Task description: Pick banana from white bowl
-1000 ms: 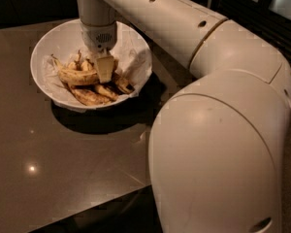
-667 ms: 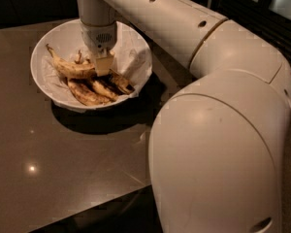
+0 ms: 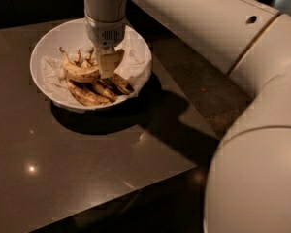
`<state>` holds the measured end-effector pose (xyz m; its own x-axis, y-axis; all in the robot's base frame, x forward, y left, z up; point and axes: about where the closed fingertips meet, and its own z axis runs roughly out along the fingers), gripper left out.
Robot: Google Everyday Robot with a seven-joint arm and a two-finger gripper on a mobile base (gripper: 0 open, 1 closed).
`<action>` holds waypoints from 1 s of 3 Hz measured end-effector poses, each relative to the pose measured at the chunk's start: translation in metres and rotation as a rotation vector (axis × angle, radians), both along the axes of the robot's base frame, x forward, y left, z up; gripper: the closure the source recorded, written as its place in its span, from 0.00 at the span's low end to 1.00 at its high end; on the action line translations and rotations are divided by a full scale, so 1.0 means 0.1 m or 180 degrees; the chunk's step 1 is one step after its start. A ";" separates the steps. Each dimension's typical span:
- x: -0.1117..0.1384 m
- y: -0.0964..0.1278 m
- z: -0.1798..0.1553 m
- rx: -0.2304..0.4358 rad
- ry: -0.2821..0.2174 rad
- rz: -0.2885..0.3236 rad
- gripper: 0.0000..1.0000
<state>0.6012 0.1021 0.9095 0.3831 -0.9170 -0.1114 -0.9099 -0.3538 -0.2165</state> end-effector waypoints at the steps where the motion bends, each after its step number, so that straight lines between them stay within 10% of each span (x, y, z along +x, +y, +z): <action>1: -0.22 -0.08 0.26 0.0187 -0.0213 -0.0033 1.00; 3: -0.74 -0.22 0.62 0.0774 -0.0551 0.0202 1.00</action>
Offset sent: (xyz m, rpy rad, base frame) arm -0.0825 -0.0271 0.0752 0.2776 -0.1983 0.0637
